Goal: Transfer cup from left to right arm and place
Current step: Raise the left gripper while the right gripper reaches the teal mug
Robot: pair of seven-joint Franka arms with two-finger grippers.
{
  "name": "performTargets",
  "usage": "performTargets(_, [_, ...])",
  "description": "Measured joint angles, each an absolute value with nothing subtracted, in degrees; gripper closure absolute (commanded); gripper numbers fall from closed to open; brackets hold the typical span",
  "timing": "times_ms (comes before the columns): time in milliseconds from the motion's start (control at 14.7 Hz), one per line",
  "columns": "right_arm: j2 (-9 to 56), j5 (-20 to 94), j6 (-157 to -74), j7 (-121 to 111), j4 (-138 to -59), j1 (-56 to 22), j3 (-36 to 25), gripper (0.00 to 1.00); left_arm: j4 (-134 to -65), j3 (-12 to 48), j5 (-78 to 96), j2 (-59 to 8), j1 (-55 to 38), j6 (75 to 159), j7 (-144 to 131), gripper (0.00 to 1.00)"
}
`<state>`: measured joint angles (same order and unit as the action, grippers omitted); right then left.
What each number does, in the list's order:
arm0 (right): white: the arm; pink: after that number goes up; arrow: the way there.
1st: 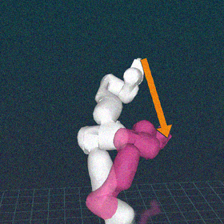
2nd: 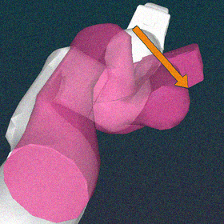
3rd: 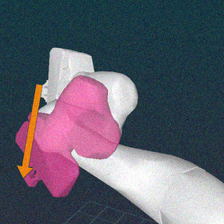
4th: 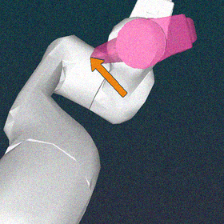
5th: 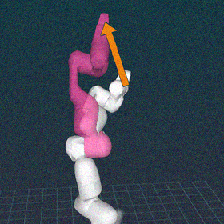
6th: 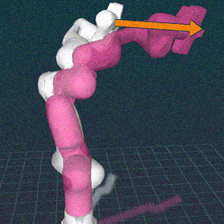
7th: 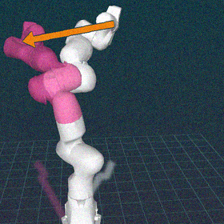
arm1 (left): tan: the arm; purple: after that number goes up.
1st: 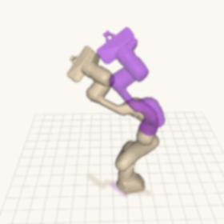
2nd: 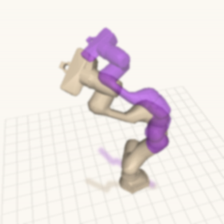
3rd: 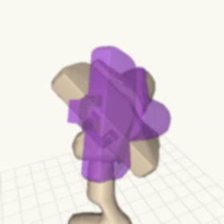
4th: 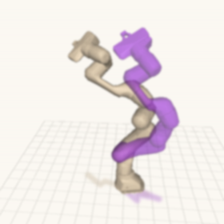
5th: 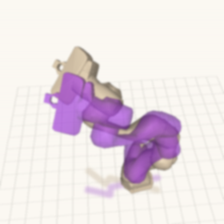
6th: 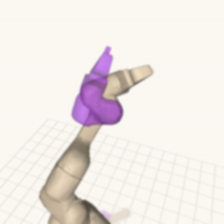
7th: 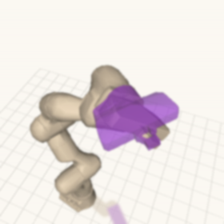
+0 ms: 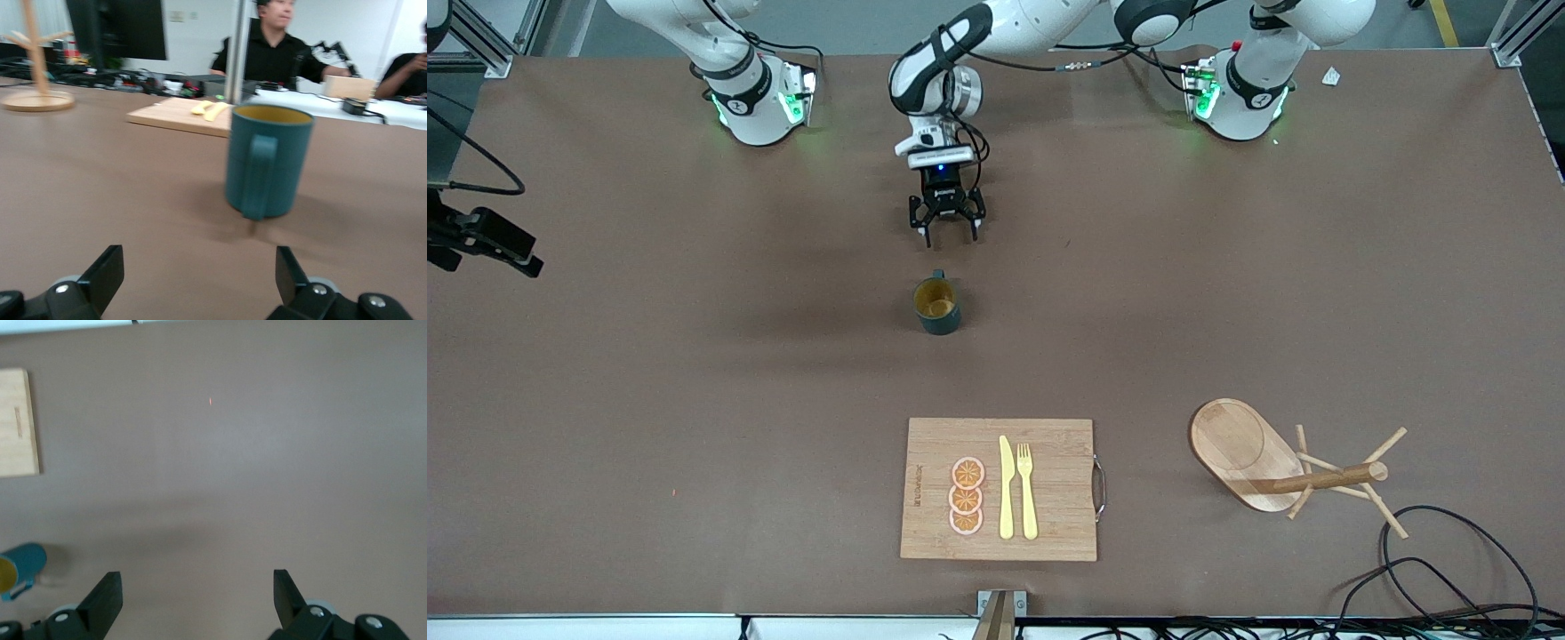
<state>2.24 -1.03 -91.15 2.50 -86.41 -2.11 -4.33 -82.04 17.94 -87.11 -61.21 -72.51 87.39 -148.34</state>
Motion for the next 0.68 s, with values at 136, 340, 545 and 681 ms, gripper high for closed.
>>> performTargets(136, [2.9,-0.8,-89.7,2.5,-86.9,-2.7,-4.1,0.00,-82.0,21.7,-82.8,-60.0,-72.6,79.8,-148.3,0.00])
performTargets(340, [5.4,2.0,-90.0,4.1,-88.0,-5.2,-3.9,0.00,-81.9,23.1,-79.3,-58.2,-72.5,76.6,-148.3,0.00])
performTargets(545, [9.1,8.1,-90.7,10.0,-88.5,-6.6,-3.9,0.00,-81.4,22.9,-74.3,-55.7,-70.3,76.4,-147.4,0.00])
performTargets(681, [11.0,9.2,-93.3,13.6,-90.0,-8.4,-3.9,0.00,-81.0,22.8,-68.8,-52.4,-68.1,76.4,-145.1,0.00])
